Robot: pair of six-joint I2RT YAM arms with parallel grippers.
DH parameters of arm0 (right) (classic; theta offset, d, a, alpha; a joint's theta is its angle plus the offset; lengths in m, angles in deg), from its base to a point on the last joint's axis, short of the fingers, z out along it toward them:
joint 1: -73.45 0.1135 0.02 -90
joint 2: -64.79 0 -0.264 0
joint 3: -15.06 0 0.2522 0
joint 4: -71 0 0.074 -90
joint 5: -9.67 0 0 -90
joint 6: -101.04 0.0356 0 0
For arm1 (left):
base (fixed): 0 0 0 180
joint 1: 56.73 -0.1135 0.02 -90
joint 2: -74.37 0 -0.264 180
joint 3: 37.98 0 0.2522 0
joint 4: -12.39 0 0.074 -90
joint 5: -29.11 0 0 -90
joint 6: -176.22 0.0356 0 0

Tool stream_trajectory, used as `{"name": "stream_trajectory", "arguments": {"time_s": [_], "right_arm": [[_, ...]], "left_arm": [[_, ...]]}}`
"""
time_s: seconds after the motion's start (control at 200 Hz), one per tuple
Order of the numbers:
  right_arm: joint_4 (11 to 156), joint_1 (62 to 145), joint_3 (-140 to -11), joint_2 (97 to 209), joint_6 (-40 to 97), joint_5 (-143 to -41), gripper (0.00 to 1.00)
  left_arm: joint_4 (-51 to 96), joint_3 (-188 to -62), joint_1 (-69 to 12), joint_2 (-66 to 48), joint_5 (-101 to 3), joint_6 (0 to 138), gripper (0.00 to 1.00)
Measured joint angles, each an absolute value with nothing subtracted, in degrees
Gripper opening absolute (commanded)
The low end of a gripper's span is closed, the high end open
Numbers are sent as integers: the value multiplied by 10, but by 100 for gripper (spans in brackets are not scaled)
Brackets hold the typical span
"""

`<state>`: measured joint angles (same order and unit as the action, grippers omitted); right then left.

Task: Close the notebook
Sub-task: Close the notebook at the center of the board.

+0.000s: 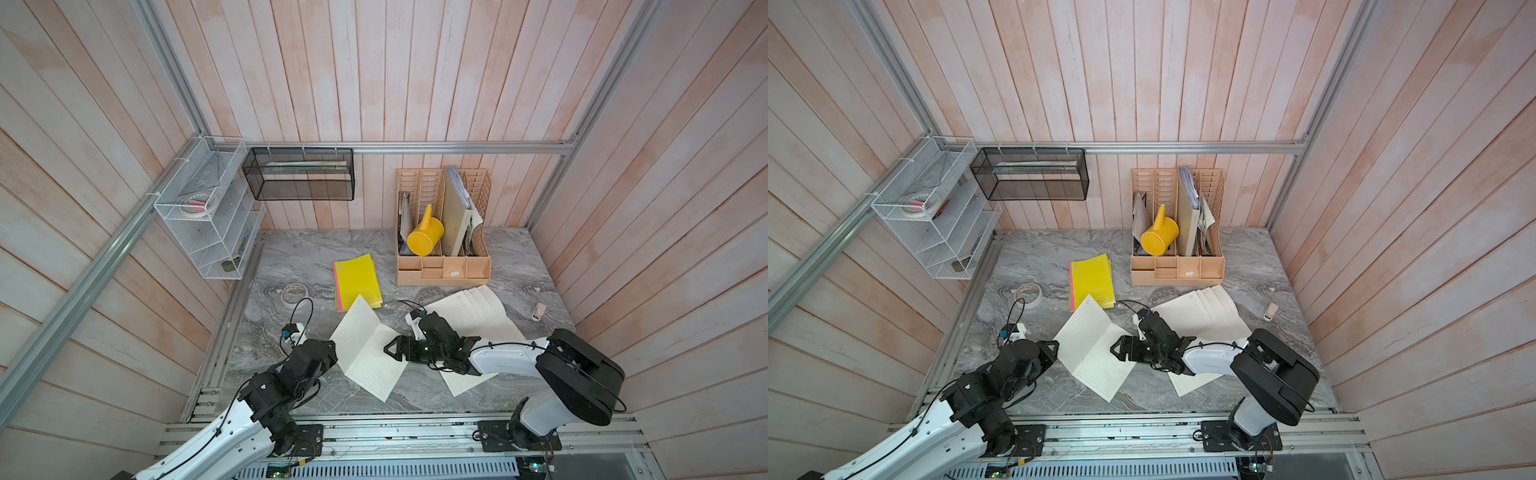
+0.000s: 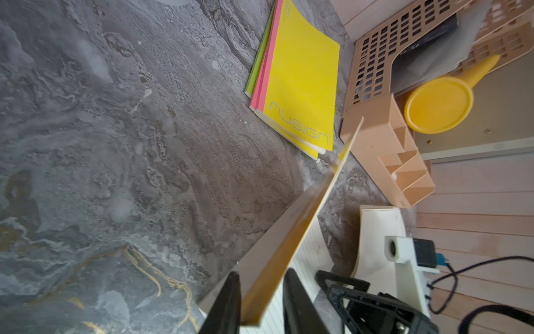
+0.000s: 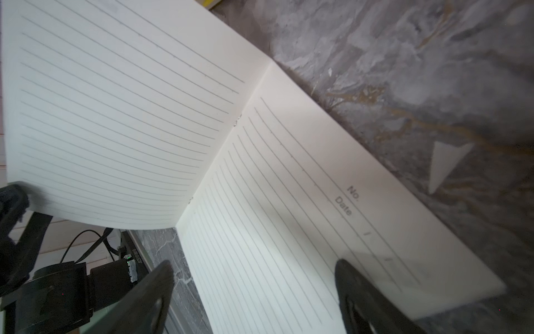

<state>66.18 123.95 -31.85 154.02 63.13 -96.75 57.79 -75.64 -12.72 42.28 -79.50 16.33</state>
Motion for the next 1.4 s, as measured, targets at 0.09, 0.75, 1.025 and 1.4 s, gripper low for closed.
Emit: {"name": "stream_trajectory", "arguments": {"time_s": [0.09, 0.75, 1.025, 1.4], "right_arm": [[647, 1238, -319, 1548, 628, -972, 89], [633, 1228, -319, 1556, 613, -994, 89], [638, 1226, -318, 1553, 607, -993, 89], [649, 1224, -309, 1538, 607, -986, 90]], "left_arm": [[545, -740, -127, 427, -781, 171, 39], [359, -720, -127, 372, -599, 310, 52], [343, -772, -130, 329, -551, 322, 53], [366, -896, -332, 160, -527, 403, 50]]}}
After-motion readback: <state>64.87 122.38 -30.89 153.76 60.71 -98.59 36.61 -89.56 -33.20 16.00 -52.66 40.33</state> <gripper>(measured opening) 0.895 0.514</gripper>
